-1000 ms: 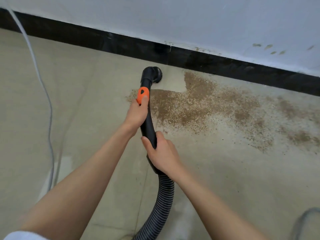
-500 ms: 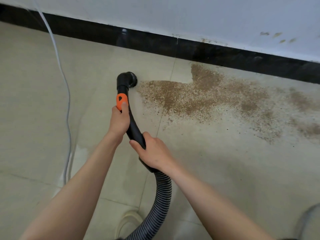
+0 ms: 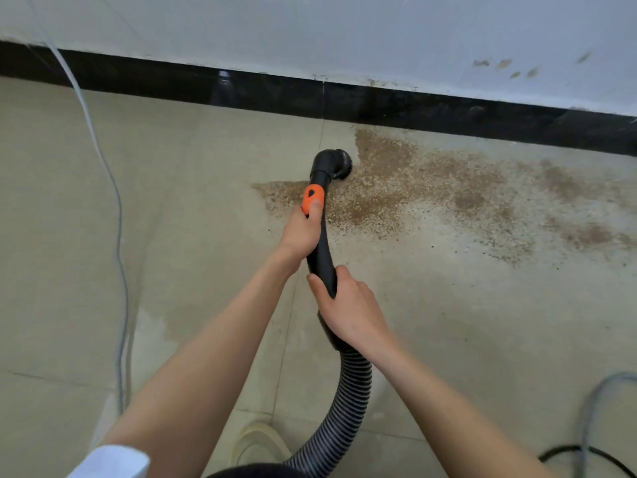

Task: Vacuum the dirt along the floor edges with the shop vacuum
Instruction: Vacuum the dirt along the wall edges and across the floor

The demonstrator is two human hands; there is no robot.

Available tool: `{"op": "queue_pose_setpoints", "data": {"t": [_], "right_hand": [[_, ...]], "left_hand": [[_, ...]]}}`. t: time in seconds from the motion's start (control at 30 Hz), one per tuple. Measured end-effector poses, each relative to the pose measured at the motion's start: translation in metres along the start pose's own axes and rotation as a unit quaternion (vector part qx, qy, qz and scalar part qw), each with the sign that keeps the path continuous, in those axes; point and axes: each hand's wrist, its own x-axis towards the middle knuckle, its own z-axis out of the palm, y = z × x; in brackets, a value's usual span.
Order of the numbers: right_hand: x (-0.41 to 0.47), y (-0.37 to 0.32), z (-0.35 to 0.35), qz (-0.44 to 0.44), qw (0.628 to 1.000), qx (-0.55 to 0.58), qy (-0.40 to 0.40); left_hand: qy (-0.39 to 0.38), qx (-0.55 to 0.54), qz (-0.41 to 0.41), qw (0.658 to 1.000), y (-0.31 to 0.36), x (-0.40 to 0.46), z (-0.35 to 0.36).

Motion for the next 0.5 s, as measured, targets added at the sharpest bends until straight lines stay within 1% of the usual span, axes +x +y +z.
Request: {"op": "queue_pose_setpoints", "data": {"t": [0.1, 0.27, 0.37, 0.5], "right_hand": [[0.002, 0.004, -0.003, 0.015, 1.000, 0.003, 0.013], [0.008, -0.004, -0.002, 0.017, 1.000, 0.004, 0.019], [0.018, -0.014, 0.000, 0.002, 1.000, 0.008, 0.004], [0.038, -0.040, 0.007, -0.050, 0.998, 0.005, -0.040]], "left_hand": [[-0.016, 0.006, 0.012, 1.000, 0.006, 0.003, 0.009], [-0.041, 0.004, 0.019, 0.999, 0.009, 0.010, 0.003], [-0.015, -0.001, 0.010, 1.000, 0.008, 0.018, -0.010], [0.053, -0.029, -0.017, 0.998, -0.001, 0.031, -0.049]]}}
